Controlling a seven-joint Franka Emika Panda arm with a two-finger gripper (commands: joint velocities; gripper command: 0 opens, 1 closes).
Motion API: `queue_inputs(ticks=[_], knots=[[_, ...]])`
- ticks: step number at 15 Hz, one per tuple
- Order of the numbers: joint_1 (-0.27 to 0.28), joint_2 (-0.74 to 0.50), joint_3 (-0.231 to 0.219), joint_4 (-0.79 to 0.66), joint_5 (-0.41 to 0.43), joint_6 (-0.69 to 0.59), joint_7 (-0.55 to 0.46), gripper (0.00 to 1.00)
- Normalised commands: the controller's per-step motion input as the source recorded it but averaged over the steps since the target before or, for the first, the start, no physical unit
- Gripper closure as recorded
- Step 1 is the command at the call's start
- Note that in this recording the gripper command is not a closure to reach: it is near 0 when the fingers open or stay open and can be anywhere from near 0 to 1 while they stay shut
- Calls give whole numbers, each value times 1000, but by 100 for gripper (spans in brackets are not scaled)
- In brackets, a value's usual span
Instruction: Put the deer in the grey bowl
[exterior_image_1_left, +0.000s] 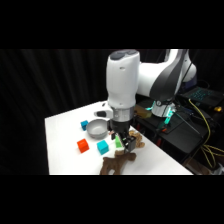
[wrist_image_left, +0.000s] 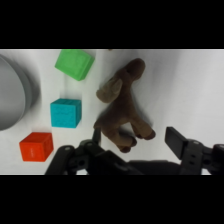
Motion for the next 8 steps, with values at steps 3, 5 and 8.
queue_inputs(ticks=[3, 5, 8], knots=[[30, 265, 4, 62, 100, 290, -134, 0], [45, 247, -8, 48, 100, 273, -135, 0], [27, 250, -14, 60, 132, 232, -165, 0]])
